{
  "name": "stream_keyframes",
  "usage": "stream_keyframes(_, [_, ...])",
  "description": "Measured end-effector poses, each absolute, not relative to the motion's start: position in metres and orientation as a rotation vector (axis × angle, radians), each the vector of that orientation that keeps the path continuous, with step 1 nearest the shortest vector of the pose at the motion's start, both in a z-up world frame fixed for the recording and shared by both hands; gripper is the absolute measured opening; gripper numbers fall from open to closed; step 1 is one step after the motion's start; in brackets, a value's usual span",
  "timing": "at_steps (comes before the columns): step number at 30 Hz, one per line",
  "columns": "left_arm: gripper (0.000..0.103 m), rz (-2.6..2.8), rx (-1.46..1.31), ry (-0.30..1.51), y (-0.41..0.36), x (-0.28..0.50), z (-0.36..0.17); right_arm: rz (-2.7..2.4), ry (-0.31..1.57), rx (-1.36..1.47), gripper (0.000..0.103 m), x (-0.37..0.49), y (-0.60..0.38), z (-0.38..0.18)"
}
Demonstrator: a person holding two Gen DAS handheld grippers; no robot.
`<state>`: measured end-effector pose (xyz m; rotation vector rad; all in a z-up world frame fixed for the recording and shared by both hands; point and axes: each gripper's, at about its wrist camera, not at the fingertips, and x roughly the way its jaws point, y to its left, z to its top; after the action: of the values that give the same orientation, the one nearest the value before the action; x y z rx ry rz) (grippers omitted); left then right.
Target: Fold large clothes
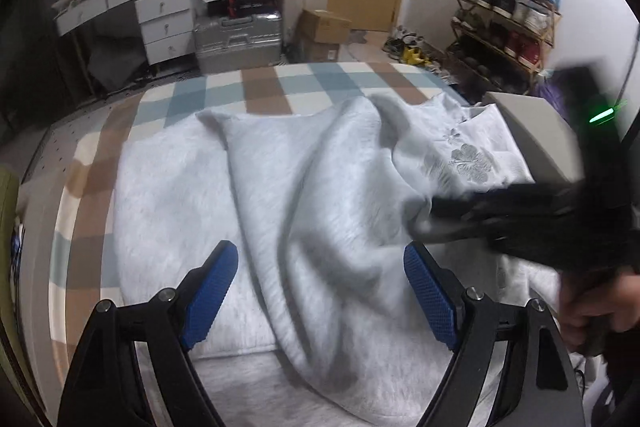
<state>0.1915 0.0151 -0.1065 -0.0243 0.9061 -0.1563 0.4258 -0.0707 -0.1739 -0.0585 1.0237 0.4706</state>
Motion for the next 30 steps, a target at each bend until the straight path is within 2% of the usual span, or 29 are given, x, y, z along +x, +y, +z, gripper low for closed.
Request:
stream_keyframes(5, [0.082, -0.183, -0.007, 0.903, 0.005, 0.209, -0.1, 0.488, 1.036, 0.079, 0.015, 0.424, -0.097, -0.182])
stream_keyframes(6, [0.082, -0.182, -0.003, 0.888, 0.004, 0.214, -0.094, 0.504, 1.029, 0.134, 0.019, 0.42, -0.106, -0.179])
stream_keyframes(9, [0.082, -0.188, 0.03, 0.883, 0.003, 0.244, -0.093, 0.559, 0.94, 0.23, 0.02, 0.405, -0.128, -0.173])
stream_keyframes(13, [0.081, -0.214, 0.078, 1.095, -0.007, 0.303, -0.146, 0.602, 0.873, 0.315, 0.02, 0.386, -0.148, -0.185])
stream_keyframes(14, [0.066, -0.218, 0.063, 1.138, -0.004, 0.311, -0.16, 0.601, 0.868, 0.338, 0.02, 0.382, -0.152, -0.187])
stream_keyframes(15, [0.056, -0.233, 0.045, 1.157, -0.003, 0.314, -0.167, 0.594, 0.866, 0.355, 0.02, 0.378, -0.157, -0.19])
stream_keyframes(16, [0.038, -0.236, 0.035, 1.149, 0.001, 0.315, -0.171, 0.587, 0.863, 0.364, 0.02, 0.374, -0.162, -0.191])
stream_keyframes(17, [0.01, -0.229, 0.051, 1.138, 0.001, 0.315, -0.17, 0.588, 0.863, 0.367, 0.021, 0.373, -0.164, -0.191])
stream_keyframes(18, [0.007, -0.238, 0.059, 1.145, 0.001, 0.315, -0.169, 0.591, 0.868, 0.369, 0.023, 0.374, -0.165, -0.191])
stream_keyframes(21, [0.004, -0.224, 0.144, 1.138, -0.004, 0.314, -0.161, 0.59, 0.862, 0.305, 0.035, 0.378, -0.154, -0.181])
stream_keyframes(22, [0.004, -0.204, 0.216, 1.123, -0.009, 0.31, -0.159, 0.578, 0.852, 0.275, 0.048, 0.389, -0.146, -0.181])
stream_keyframes(23, [0.004, -0.153, 0.312, 1.088, -0.013, 0.306, -0.159, 0.544, 0.837, 0.236, 0.068, 0.395, -0.14, -0.176])
stream_keyframes(24, [0.004, -0.123, 0.367, 1.074, -0.014, 0.303, -0.16, 0.522, 0.821, 0.207, 0.075, 0.402, -0.135, -0.172])
stream_keyframes(28, [0.005, -0.096, 0.338, 1.065, 0.002, 0.297, -0.174, 0.434, 0.888, 0.062, 0.074, 0.436, -0.113, -0.181])
stream_keyframes(30, [0.009, -0.085, 0.347, 1.038, 0.004, 0.296, -0.174, 0.405, 0.905, -0.061, 0.069, 0.437, -0.099, -0.188])
